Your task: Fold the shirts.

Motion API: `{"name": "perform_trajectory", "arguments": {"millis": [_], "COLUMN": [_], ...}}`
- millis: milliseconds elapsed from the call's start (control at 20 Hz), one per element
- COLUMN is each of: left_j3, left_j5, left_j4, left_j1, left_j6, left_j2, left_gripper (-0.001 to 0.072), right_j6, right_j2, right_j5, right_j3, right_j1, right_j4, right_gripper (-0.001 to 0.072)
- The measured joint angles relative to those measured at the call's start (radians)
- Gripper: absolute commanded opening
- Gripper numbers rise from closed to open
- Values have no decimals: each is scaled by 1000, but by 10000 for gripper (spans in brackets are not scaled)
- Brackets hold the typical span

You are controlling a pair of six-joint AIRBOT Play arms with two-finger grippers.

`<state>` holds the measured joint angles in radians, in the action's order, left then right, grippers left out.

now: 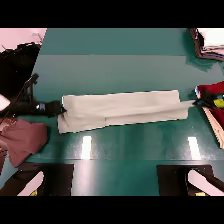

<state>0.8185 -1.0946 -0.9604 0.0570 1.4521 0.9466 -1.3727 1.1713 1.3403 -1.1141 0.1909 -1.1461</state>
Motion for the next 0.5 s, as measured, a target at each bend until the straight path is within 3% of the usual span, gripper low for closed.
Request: {"name": "perform_trajectory", "arguments": {"millis": [50, 100, 150, 200, 450, 500], "left_j3": [36, 74, 107, 134, 227, 235], "left_j5": [27, 53, 77, 96, 96, 81], "left_j4": [0, 0, 0, 0, 2, 3], "left_j1": [0, 0, 0, 1, 1, 0], "left_j6": [-13, -25, -32, -36, -43, -43], "left_j2": [64, 125, 178, 219, 310, 316], "left_gripper": [53, 343, 552, 543, 537, 342], "right_j6": [-4, -6, -10, -10, 17, 27], "right_j2": [60, 111, 163, 207, 334, 343], "right_j5": [-12, -21, -31, -34, -14, -2], "right_j3": [-42, -80, -119, -154, -245, -239], "right_j1": [-25, -43, -59, -68, -35, -14], "right_j4": [1, 3, 12, 27, 118, 125], "right_gripper": [26, 158, 319, 351, 351, 392]}}
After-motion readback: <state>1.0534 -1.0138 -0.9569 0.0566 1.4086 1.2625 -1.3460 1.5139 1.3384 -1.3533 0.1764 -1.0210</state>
